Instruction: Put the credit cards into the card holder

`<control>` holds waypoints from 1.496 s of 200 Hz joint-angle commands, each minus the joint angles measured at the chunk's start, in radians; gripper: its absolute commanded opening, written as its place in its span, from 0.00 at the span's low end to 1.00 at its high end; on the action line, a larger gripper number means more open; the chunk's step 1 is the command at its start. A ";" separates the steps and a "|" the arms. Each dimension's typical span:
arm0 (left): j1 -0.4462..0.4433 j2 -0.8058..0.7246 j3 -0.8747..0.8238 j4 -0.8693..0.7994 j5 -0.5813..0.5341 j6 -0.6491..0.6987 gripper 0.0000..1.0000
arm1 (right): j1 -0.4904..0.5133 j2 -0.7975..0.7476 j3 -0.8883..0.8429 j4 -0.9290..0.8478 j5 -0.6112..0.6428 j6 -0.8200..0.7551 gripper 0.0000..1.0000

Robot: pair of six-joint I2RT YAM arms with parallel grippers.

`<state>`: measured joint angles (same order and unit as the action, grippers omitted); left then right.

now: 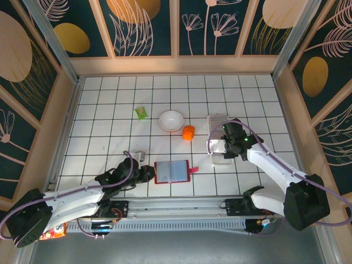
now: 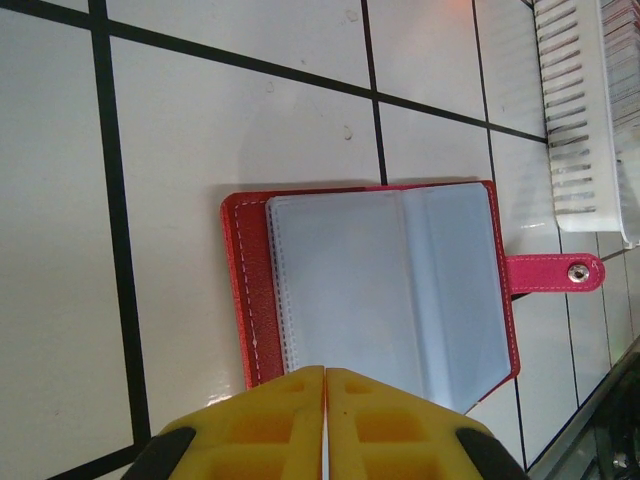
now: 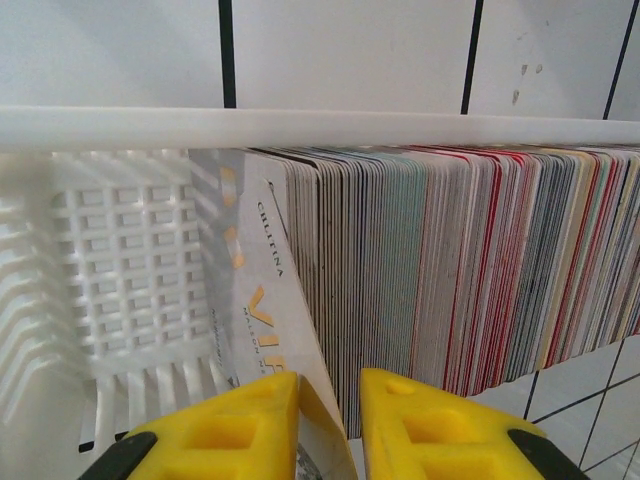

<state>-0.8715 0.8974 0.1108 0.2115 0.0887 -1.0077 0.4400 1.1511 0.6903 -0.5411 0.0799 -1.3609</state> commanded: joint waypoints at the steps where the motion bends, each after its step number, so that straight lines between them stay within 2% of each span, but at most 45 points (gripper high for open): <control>1: -0.006 -0.009 -0.014 0.026 0.007 -0.014 0.09 | -0.003 -0.003 -0.016 0.012 0.029 -0.022 0.25; 86: -0.006 -0.012 -0.010 0.002 -0.015 -0.008 0.09 | -0.002 0.001 0.002 -0.062 0.043 -0.050 0.24; 109: -0.006 -0.017 -0.005 -0.012 -0.022 -0.001 0.09 | -0.003 0.000 0.013 -0.093 0.039 -0.058 0.17; 176: -0.006 -0.028 0.005 -0.026 -0.043 -0.003 0.09 | 0.003 -0.031 0.030 -0.151 0.019 -0.044 0.13; 213: -0.006 -0.033 0.033 -0.075 -0.060 0.022 0.09 | 0.033 -0.049 0.048 -0.240 0.006 0.021 0.12; 237: -0.006 -0.060 0.064 -0.165 -0.128 0.047 0.09 | 0.053 -0.073 0.052 -0.287 0.006 0.042 0.00; 268: -0.006 -0.084 0.079 -0.195 -0.137 0.049 0.09 | 0.066 -0.120 0.067 -0.314 0.021 0.047 0.00; 282: -0.006 -0.090 0.084 -0.194 -0.120 0.048 0.08 | 0.079 -0.138 0.101 -0.331 0.020 0.096 0.00; 299: -0.005 -0.109 0.091 -0.196 -0.113 0.053 0.06 | 0.101 -0.141 0.192 -0.391 -0.018 0.228 0.00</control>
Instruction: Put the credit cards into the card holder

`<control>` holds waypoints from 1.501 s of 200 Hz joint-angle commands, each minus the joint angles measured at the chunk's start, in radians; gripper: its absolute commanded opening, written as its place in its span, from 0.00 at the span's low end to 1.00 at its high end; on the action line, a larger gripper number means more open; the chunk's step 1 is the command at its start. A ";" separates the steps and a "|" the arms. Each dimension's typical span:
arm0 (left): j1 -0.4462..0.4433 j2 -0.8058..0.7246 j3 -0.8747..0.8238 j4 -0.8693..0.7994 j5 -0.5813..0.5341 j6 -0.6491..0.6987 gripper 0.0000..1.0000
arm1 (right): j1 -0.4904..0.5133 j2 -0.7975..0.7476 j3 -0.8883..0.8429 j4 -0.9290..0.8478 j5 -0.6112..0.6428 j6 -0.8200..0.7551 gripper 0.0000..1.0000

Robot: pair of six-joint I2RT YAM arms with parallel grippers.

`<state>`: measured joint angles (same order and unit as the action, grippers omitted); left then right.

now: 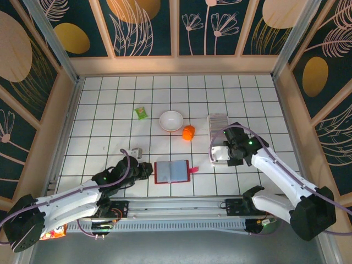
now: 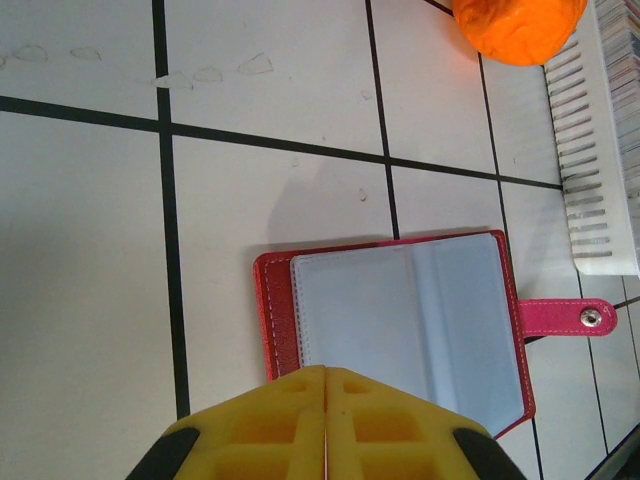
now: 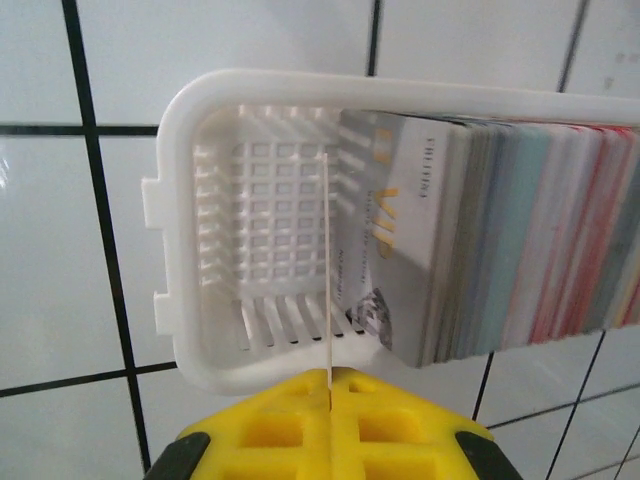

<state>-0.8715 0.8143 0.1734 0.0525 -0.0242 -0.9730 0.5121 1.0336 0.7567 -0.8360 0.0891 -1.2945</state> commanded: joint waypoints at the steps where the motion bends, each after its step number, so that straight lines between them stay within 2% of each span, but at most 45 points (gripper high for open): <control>1: -0.006 -0.027 0.029 -0.038 0.000 0.019 0.05 | 0.029 -0.024 0.133 -0.100 -0.031 0.170 0.00; 24: -0.005 -0.061 0.051 -0.085 -0.033 0.029 0.06 | 0.091 -0.052 0.245 -0.125 -0.068 0.375 0.00; 43: -0.006 -0.078 0.056 -0.085 -0.032 0.020 0.08 | 0.140 -0.096 0.265 -0.039 -0.119 0.612 0.00; 61: -0.006 -0.074 0.053 -0.044 0.004 0.000 0.09 | 0.177 -0.137 0.242 0.093 -0.141 0.919 0.00; 83: -0.005 -0.055 0.048 0.013 0.057 -0.025 0.10 | 0.190 -0.148 0.203 0.226 -0.157 1.368 0.00; 103: -0.005 -0.031 0.049 0.032 0.080 -0.040 0.12 | 0.213 -0.149 0.095 0.376 -0.272 1.798 0.00; 120: -0.006 0.000 0.051 0.057 0.100 -0.052 0.13 | 0.325 -0.168 -0.045 0.564 -0.232 2.100 0.00; 136: -0.006 0.041 0.046 0.093 0.124 -0.061 0.14 | 0.482 -0.190 -0.177 0.750 -0.067 2.283 0.00; 150: -0.006 0.082 0.044 0.113 0.141 -0.067 0.14 | 0.572 -0.175 -0.276 0.882 0.029 2.411 0.00; 162: -0.006 0.119 0.043 0.135 0.158 -0.067 0.15 | 0.621 -0.134 -0.316 0.941 0.085 2.469 0.00; 184: -0.005 0.166 0.046 0.150 0.174 -0.060 0.17 | 0.712 -0.037 -0.318 0.949 0.201 2.515 0.00; 233: -0.006 0.197 0.045 0.137 0.154 -0.052 0.22 | 0.729 0.194 -0.314 1.134 0.153 2.518 0.00; 300: -0.006 0.199 0.029 0.121 0.134 -0.060 0.27 | 0.723 0.301 -0.325 1.193 0.141 2.457 0.00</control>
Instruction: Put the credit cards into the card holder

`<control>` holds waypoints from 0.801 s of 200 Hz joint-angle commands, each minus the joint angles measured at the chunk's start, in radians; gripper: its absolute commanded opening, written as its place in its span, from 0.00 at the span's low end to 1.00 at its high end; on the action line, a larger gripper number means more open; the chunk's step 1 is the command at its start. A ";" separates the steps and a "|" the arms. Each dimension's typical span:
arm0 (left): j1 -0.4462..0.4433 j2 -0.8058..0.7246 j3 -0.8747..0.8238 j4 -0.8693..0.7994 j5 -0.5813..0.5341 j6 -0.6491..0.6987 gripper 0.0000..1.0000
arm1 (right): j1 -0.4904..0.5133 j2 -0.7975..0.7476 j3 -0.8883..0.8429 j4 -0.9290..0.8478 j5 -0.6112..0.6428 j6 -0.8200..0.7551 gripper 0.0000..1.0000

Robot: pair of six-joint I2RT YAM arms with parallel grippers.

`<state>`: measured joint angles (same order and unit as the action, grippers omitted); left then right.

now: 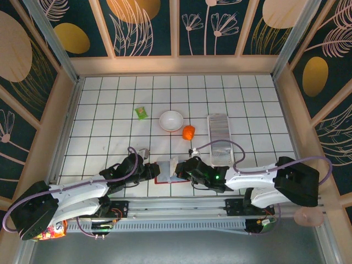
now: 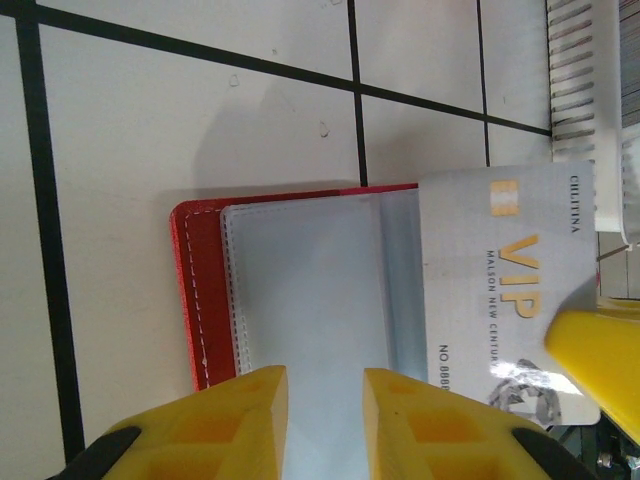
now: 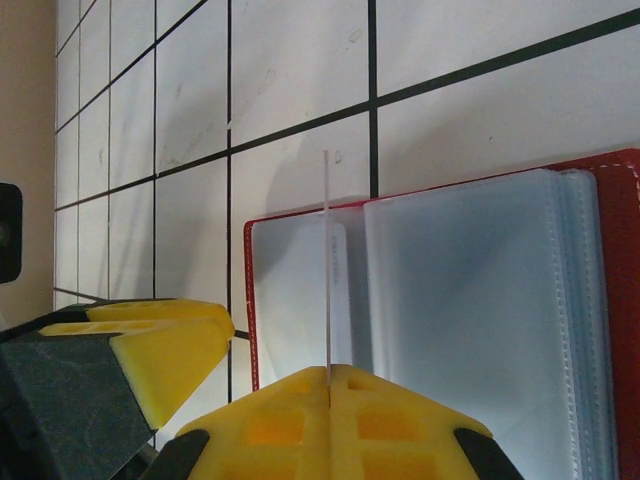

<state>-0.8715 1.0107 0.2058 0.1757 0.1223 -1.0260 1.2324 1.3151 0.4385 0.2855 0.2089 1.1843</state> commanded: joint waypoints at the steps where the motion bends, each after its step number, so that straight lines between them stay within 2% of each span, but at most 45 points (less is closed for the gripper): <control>1: -0.005 0.003 -0.004 -0.003 -0.012 -0.007 0.27 | 0.003 0.020 -0.007 0.073 0.021 -0.023 0.00; 150: -0.005 0.020 -0.030 0.029 -0.019 -0.020 0.24 | 0.009 0.093 -0.006 0.069 -0.026 -0.035 0.00; 160: -0.006 0.018 -0.033 0.024 -0.030 -0.022 0.20 | 0.009 0.097 -0.004 0.075 -0.029 -0.034 0.00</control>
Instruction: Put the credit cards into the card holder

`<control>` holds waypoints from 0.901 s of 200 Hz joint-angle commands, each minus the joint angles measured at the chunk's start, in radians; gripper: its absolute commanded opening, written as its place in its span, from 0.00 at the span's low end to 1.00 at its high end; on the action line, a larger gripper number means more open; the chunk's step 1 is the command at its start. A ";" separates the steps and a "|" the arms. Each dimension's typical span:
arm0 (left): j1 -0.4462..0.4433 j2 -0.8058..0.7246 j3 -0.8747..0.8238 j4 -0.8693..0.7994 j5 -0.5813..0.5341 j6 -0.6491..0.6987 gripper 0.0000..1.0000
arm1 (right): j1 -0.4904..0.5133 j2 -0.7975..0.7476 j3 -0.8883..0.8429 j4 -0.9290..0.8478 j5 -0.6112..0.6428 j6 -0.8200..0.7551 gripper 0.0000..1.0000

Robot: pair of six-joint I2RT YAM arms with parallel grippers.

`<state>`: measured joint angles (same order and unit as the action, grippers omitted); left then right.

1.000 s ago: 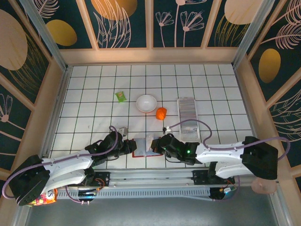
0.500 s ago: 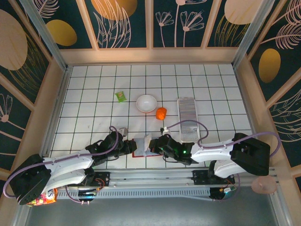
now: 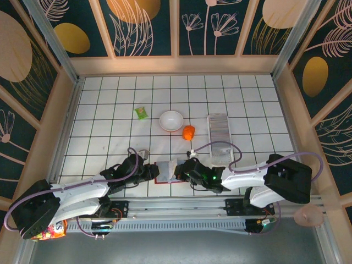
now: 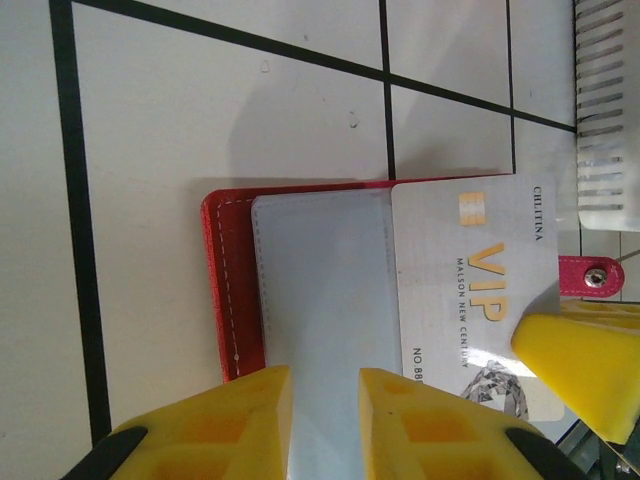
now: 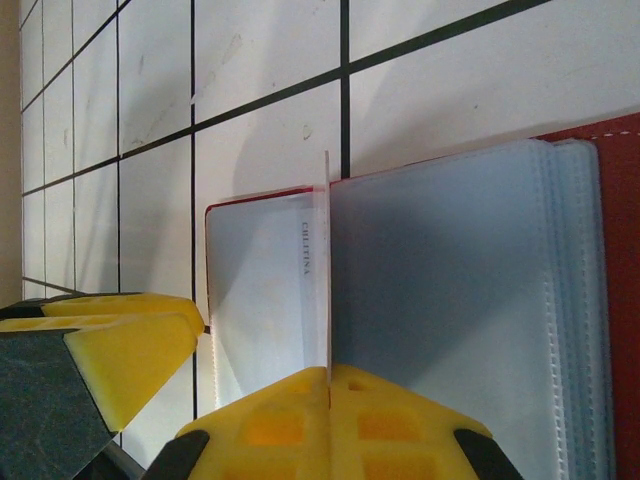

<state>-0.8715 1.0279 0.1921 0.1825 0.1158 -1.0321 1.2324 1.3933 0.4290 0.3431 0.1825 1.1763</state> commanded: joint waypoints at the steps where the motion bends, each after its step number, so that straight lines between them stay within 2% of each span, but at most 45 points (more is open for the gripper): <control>1: -0.005 0.000 -0.020 0.017 -0.024 -0.017 0.20 | 0.009 0.019 0.006 0.017 -0.002 -0.027 0.00; 53: -0.006 -0.017 -0.039 0.019 -0.041 -0.021 0.20 | 0.028 0.049 0.010 0.046 -0.011 -0.013 0.00; 111: -0.006 0.015 -0.050 0.039 -0.024 -0.018 0.14 | 0.040 0.046 -0.019 0.079 -0.015 0.021 0.00; 161: -0.006 0.012 -0.059 0.038 -0.033 -0.020 0.13 | 0.052 0.018 -0.001 -0.023 -0.001 0.067 0.00; 180: -0.006 0.015 -0.065 0.035 -0.033 -0.022 0.12 | 0.058 0.013 -0.007 -0.006 -0.008 0.069 0.00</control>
<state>-0.8715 1.0359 0.1478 0.2169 0.0933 -1.0451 1.2713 1.4220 0.4290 0.3874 0.1791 1.2190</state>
